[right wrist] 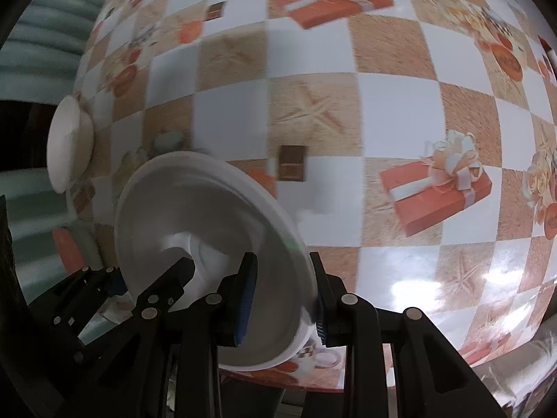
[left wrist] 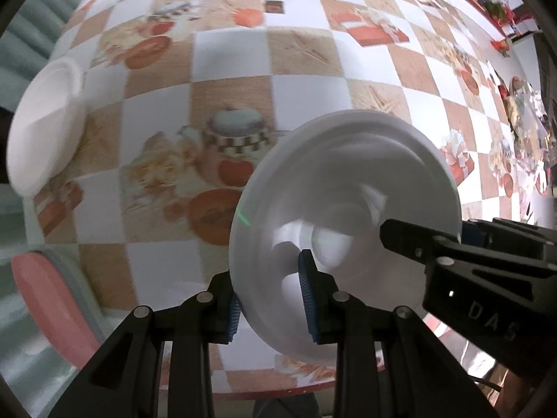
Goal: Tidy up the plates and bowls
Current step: 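Lift the second white plate with both tools and carry it toward the stack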
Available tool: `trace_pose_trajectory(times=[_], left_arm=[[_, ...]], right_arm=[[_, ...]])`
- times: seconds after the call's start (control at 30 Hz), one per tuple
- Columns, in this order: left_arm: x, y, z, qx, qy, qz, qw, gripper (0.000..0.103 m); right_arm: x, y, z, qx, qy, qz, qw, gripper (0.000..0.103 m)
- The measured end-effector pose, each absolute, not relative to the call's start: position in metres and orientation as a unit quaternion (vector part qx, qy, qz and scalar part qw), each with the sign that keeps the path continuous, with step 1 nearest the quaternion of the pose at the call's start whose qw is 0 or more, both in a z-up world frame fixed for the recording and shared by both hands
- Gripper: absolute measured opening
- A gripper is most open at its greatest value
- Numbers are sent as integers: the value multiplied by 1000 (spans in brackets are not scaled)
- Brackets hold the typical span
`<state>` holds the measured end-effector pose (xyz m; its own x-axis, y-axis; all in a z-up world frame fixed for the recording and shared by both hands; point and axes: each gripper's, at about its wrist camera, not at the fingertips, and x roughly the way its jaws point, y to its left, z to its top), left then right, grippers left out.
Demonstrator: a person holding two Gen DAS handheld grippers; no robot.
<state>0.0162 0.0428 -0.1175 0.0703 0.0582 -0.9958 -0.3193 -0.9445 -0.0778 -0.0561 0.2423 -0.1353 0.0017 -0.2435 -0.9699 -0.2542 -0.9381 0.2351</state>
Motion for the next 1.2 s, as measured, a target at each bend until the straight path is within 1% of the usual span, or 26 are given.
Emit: trace_pose_trajectory(times=[0.23, 0.27, 0.3, 0.37, 0.43, 0.57, 0.8, 1.2], left_arm=[[41, 23, -94, -708, 75, 691, 126, 31], [40, 18, -89, -707, 73, 692, 125, 31], [23, 7, -79, -707, 71, 693, 124, 31], [25, -19, -63, -705, 66, 696, 120, 31], [26, -28, -56, -704, 60, 698, 115, 31], [10, -44, -51, -701, 47, 704, 103, 31], [8, -69, -42, -693, 30, 717, 75, 31], [8, -137, -24, -685, -6, 729, 15, 31]], right_arm=[[-64, 214, -130, -701, 161, 694, -5, 32], [-65, 208, -127, -701, 157, 696, -8, 32], [-65, 201, -125, -700, 154, 697, -9, 32], [-66, 187, -122, -699, 149, 699, -14, 32], [-68, 176, -119, -697, 141, 702, -19, 32], [-72, 162, -111, -695, 129, 707, -31, 32], [-83, 115, -104, -691, 106, 713, -57, 32], [-98, 43, -95, -688, 64, 714, -115, 32]])
